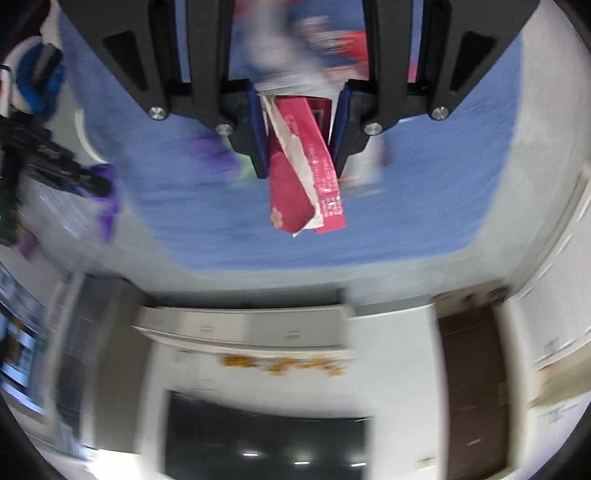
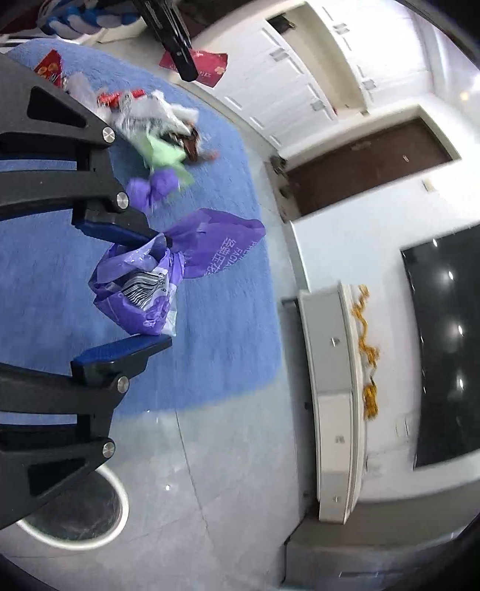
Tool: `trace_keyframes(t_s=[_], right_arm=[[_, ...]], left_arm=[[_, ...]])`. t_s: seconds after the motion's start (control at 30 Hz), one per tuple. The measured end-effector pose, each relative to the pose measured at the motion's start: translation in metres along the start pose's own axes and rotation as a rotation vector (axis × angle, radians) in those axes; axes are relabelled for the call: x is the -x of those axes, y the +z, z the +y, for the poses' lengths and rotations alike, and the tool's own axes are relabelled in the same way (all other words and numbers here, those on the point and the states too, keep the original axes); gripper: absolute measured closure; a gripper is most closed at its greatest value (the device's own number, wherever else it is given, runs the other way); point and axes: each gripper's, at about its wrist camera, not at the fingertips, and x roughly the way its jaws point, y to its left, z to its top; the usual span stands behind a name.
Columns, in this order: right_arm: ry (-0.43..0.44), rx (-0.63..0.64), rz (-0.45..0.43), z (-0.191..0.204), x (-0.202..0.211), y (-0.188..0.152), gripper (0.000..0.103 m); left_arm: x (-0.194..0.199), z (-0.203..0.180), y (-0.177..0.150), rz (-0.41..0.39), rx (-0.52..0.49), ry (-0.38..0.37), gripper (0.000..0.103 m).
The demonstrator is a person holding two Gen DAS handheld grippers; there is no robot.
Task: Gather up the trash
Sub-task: 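Carry both items over the white bin and open both grippers to drop them, then return to the pile and grasp the clear plastic bag with the right gripper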
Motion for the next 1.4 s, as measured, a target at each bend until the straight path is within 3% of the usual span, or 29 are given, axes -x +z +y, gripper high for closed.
trace_keyframes(t_s=[0.3, 0.5, 0.57, 0.67, 0.73, 0.77, 0.9, 1.07, 1.2, 1.3, 1.4], right_arm=[[-0.226, -0.194, -0.034, -0.161, 0.064, -0.029, 0.06], [-0.308, -0.315, 0.051, -0.259, 0.058, -0.072, 0.057], [-0.32, -0.331, 0.081, -0.274, 0.049, -0.082, 0.057], [-0.331, -0.359, 0.129, -0.297, 0.039, -0.097, 0.047], [-0.351, -0.367, 0.151, -0.307, 0.035, -0.104, 0.026], [-0.361, -0.368, 0.159, -0.311, 0.035, -0.107, 0.024], [-0.406, -0.352, 0.183, -0.31, 0.037, -0.112, 0.022], [-0.448, -0.348, 0.15, -0.301, 0.053, -0.103, 0.013], [-0.464, -0.316, 0.029, -0.275, 0.083, -0.086, 0.0], [-0.439, -0.288, -0.1, -0.243, 0.111, -0.07, 0.0], [-0.361, -0.26, -0.238, -0.204, 0.138, -0.056, 0.0]], left_arm=[[-0.058, -0.212, 0.033, 0.095, -0.175, -0.302, 0.072], [-0.115, -0.328, 0.023, 0.225, -0.225, -0.437, 0.072], [-0.146, -0.356, 0.021, 0.313, -0.206, -0.502, 0.071], [-0.178, -0.388, 0.014, 0.391, -0.212, -0.534, 0.062], [-0.191, -0.401, 0.014, 0.414, -0.227, -0.543, 0.057], [-0.195, -0.41, 0.012, 0.423, -0.235, -0.551, 0.057], [-0.194, -0.421, 0.009, 0.383, -0.264, -0.519, 0.057], [-0.156, -0.39, 0.01, 0.246, -0.203, -0.486, 0.057], [-0.114, -0.348, 0.019, 0.116, -0.169, -0.462, 0.057], [-0.079, -0.316, 0.02, 0.065, -0.193, -0.433, 0.057], [-0.046, -0.277, 0.019, 0.02, -0.234, -0.377, 0.056]])
